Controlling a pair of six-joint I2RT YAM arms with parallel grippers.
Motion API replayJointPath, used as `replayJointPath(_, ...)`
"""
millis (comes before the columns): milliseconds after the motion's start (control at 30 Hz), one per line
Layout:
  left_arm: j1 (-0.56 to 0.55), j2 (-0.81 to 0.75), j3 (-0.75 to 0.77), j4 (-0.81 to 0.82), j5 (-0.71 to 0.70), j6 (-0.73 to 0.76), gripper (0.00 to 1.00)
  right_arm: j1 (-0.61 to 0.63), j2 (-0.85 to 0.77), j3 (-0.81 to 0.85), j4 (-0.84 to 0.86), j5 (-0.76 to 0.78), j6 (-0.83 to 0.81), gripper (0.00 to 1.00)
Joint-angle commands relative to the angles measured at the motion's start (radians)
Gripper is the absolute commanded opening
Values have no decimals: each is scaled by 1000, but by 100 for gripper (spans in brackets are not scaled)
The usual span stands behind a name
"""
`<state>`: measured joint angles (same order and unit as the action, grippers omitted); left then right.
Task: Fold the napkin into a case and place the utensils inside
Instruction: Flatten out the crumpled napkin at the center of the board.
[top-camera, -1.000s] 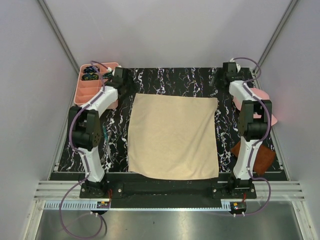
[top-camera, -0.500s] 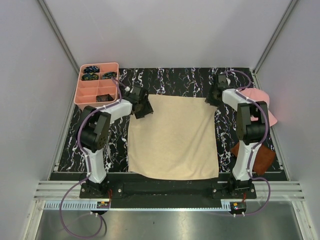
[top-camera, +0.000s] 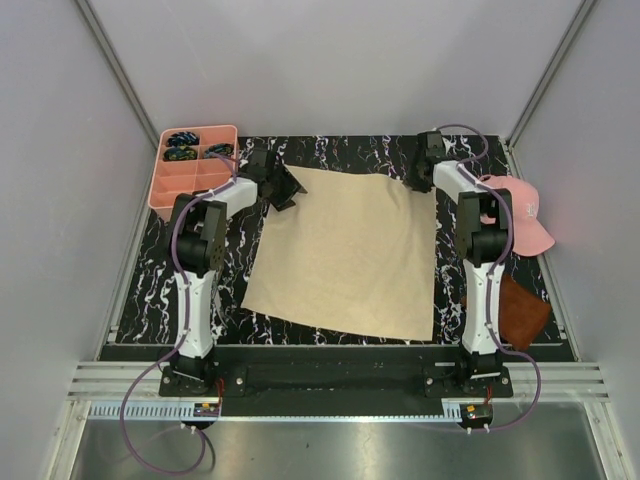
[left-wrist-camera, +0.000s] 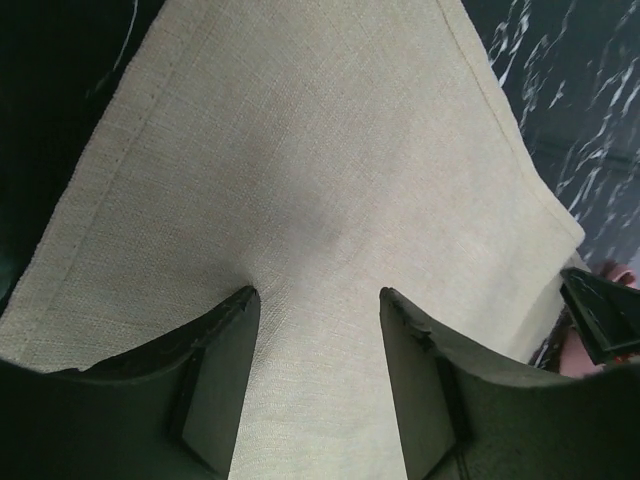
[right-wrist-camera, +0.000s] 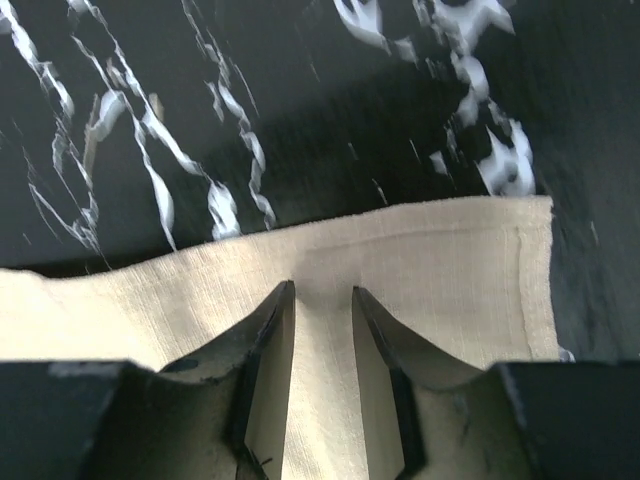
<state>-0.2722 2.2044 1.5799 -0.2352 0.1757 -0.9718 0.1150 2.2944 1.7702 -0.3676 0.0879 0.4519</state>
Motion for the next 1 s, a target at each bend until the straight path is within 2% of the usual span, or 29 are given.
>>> replayJointPath(0, 10, 75, 52, -20, 64, 2, 59, -9, 140, 256, -85, 7, -54, 40)
replayJointPath(100, 10, 29, 39, -15, 53, 44, 60, -11, 247, 496, -194, -20, -106, 42)
replayJointPath(133, 10, -19, 23, -15, 36, 65, 61, -11, 291, 629, -285, -20, -116, 44)
replayJointPath(167, 10, -47, -13, -15, 24, 79, 62, -9, 306, 688, -331, -20, -133, 46)
replayJointPath(233, 5, -159, -55, -16, -37, 145, 67, -11, 291, 764, -413, -37, -140, 64)
replayJointPath(300, -19, -260, -130, -26, -111, 192, 69, 0, 188, 727, -433, -19, -144, 84)
replayJointPath(333, -31, -370, -156, -36, -215, 218, 72, 6, 142, 656, -442, 11, -140, 96)
replayJointPath(367, -63, -429, -211, -45, -258, 223, 73, 9, 93, 612, -448, 47, -133, 100)
replayJointPath(400, -79, -481, -239, -47, -289, 223, 74, 12, -5, 566, -456, 105, -122, 100)
replayJointPath(467, -131, -610, -315, -70, -337, 222, 77, 12, -108, 403, -482, 122, -70, 100)
replayJointPath(500, -153, -649, -339, -90, -355, 220, 77, 12, -213, 334, -482, 109, -46, 100)
replayJointPath(567, -227, -750, -403, -180, -459, 235, 78, 12, -335, 87, -466, 89, 46, 100)
replayJointPath(600, -248, -784, -431, -217, -500, 226, 78, 12, -458, -13, -441, 55, 69, 100)
replayJointPath(633, -272, -845, -464, -264, -536, 202, 78, 12, -520, -210, -385, 44, 96, 100)
replayJointPath(700, -283, -908, -578, -295, -529, 176, 78, 9, -674, -378, -363, 20, 152, 100)
replayJointPath(733, -285, -967, -615, -306, -498, 147, 78, 8, -715, -517, -370, 24, 175, 100)
replayJointPath(833, -303, -1093, -776, -317, -473, 110, 76, 5, -861, -751, -398, 27, 277, 97)
replayJointPath(967, -303, -1216, -863, -317, -461, 84, 75, -3, -1019, -977, -425, 19, 439, 87)
